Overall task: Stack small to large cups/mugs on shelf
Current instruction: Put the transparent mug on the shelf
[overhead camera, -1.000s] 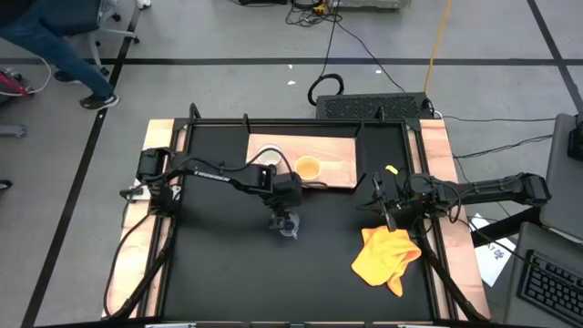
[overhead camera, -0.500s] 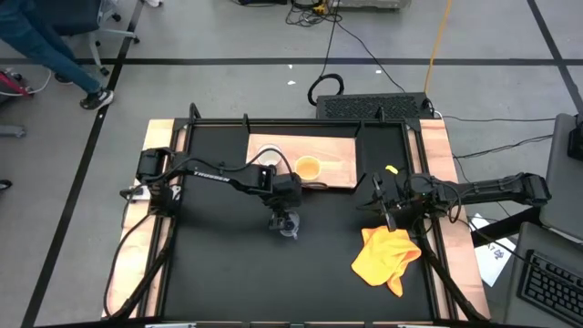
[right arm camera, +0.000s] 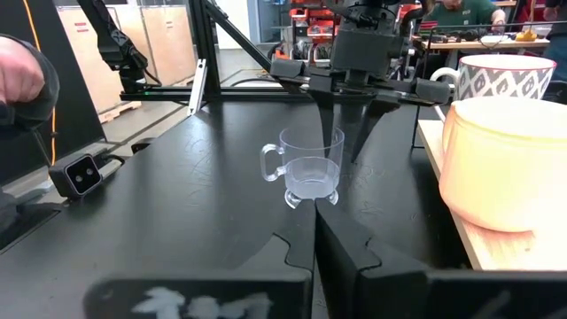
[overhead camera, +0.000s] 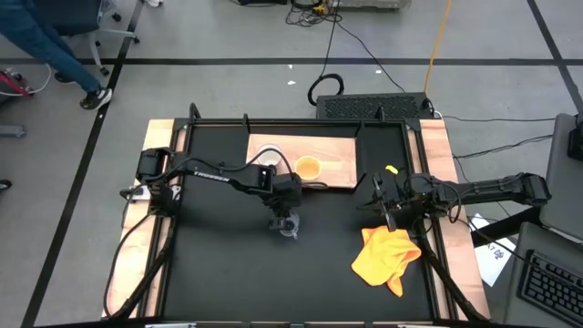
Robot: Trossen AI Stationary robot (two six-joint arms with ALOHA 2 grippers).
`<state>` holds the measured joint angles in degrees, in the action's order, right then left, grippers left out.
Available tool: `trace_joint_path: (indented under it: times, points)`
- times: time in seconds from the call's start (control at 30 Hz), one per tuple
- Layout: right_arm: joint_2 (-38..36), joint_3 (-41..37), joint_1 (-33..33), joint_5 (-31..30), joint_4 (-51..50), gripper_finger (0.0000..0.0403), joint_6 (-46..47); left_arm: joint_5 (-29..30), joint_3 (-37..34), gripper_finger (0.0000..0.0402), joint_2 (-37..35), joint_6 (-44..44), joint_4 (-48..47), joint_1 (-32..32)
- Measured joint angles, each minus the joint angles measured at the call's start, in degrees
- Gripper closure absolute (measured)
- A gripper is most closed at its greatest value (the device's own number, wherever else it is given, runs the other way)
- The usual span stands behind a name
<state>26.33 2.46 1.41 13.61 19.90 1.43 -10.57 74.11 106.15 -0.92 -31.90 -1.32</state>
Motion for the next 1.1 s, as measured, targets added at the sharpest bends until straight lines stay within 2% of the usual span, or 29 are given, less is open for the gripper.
trace_joint_path:
  times: [0.17, 0.23, 0.93, 1.1]
  points:
    - [0.0, 0.0, 0.0, 0.0, 0.0, 0.0403, 0.0, 0.0, 0.0, 0.0376, 0.0, -0.6, 0.0, 0.0]
    - [0.0, 0.0, 0.0, 0.0, 0.0, 0.0403, 0.0, 0.1, 0.0, 0.0392, 0.0, -1.2, -0.1, 0.0]
    - [0.0, 0.0, 0.0, 0.0, 0.0, 0.0403, 0.0, 0.7, 0.0, 0.0399, 0.0, -1.8, 0.0, 0.1]
    - [0.0, 0.0, 0.0, 0.0, 0.0, 0.0403, 0.0, 3.5, 1.8, 0.04, -0.1, -1.5, -3.1, 0.6]
